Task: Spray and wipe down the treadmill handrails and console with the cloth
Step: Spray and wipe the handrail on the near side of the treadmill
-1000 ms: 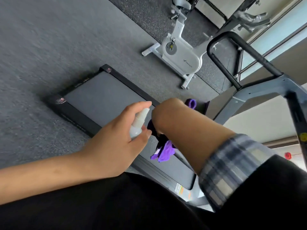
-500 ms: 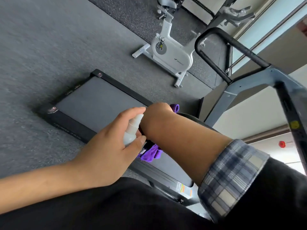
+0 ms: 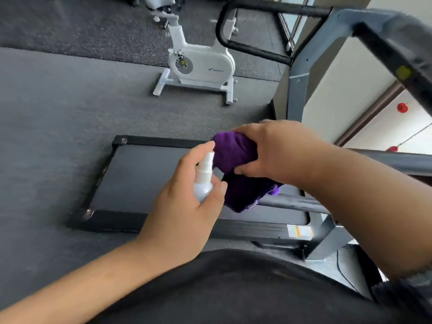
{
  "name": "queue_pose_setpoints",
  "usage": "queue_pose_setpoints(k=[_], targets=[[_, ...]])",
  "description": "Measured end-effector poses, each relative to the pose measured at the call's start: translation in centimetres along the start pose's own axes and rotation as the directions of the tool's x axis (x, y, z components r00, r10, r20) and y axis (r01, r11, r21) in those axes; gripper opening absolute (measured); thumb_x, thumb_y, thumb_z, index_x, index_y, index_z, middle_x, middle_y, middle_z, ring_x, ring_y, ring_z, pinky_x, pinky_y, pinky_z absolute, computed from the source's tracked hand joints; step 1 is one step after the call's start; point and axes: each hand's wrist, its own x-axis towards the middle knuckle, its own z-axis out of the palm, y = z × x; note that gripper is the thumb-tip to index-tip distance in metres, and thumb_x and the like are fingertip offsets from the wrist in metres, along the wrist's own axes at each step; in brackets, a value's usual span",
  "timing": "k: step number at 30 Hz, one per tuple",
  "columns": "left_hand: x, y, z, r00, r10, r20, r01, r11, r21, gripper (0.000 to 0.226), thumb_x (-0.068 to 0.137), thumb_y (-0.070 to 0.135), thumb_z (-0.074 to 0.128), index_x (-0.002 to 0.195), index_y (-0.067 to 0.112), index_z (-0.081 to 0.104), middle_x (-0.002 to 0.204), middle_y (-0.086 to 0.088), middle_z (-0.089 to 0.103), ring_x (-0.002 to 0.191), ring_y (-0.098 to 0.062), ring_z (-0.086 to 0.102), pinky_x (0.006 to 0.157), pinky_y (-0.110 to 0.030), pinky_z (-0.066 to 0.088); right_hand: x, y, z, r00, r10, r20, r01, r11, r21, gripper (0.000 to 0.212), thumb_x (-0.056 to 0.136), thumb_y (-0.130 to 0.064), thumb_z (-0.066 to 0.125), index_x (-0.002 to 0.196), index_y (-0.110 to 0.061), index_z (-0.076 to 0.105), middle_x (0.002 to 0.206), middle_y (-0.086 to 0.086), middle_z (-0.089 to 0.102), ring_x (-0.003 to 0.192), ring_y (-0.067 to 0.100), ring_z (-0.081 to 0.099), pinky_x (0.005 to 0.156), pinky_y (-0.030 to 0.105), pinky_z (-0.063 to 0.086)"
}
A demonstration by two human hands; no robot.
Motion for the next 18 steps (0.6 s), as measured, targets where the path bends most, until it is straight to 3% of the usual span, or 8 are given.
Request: queue_pose_setpoints(k=[8,12,15,18], targets=[[0.7,0.9,0.9,0.998,0.032,0.05,-0.033,0.999,0.031,0.056,0.091,0.029,0.06,0.116,0.07,0.03,0.098,0.02,0.063,0.09,-0.004,0.059,0.07,-0.004,0.041,-5.3,6.3,-0.2,0.986,0.164,-0.008,-0.164,0.986,0.017,0.069,0.075,-0.062,0.069,0.138,-0.044,0.047,0.114,-0.012,0.061,0.104,0.017,0.058,0.089,0.035,0.049],[0.7,0.7,0.6,0.998,0.032,0.049,-0.034,0.999,0.034,0.061,0.091,0.027,0.062,0.114,0.073,0.03,0.097,0.019,0.064,0.09,-0.003,0.06,0.069,-0.001,0.039,-5.0,4.7,1.2,0.966,0.211,-0.149,-0.232,0.963,-0.141,0.055,0.077,-0.055,0.063,0.126,-0.032,0.055,0.119,-0.006,0.056,0.115,0.024,0.048,0.095,0.04,0.039],[0.8,0.8,0.5,0.998,0.046,0.052,-0.047,0.999,0.004,0.063,0.09,0.024,0.064,0.115,0.072,0.031,0.097,0.017,0.064,0.088,-0.006,0.061,0.07,-0.002,0.041,-4.2,2.4,2.3,0.95,0.225,-0.216,-0.267,0.946,-0.187,0.044,0.082,-0.04,0.064,0.119,-0.018,0.055,0.117,0.003,0.054,0.105,0.026,0.053,0.09,0.038,0.042],[0.9,1.1,1.1,0.993,0.109,0.037,-0.109,0.994,-0.004,0.063,0.088,0.028,0.063,0.113,0.075,0.03,0.094,0.015,0.065,0.082,-0.01,0.063,0.067,-0.004,0.043,-3.1,0.8,2.4,0.953,0.159,-0.26,-0.211,0.96,-0.185,0.037,0.085,-0.03,0.062,0.115,-0.013,0.052,0.111,0.006,0.056,0.098,0.028,0.057,0.078,0.036,0.036]])
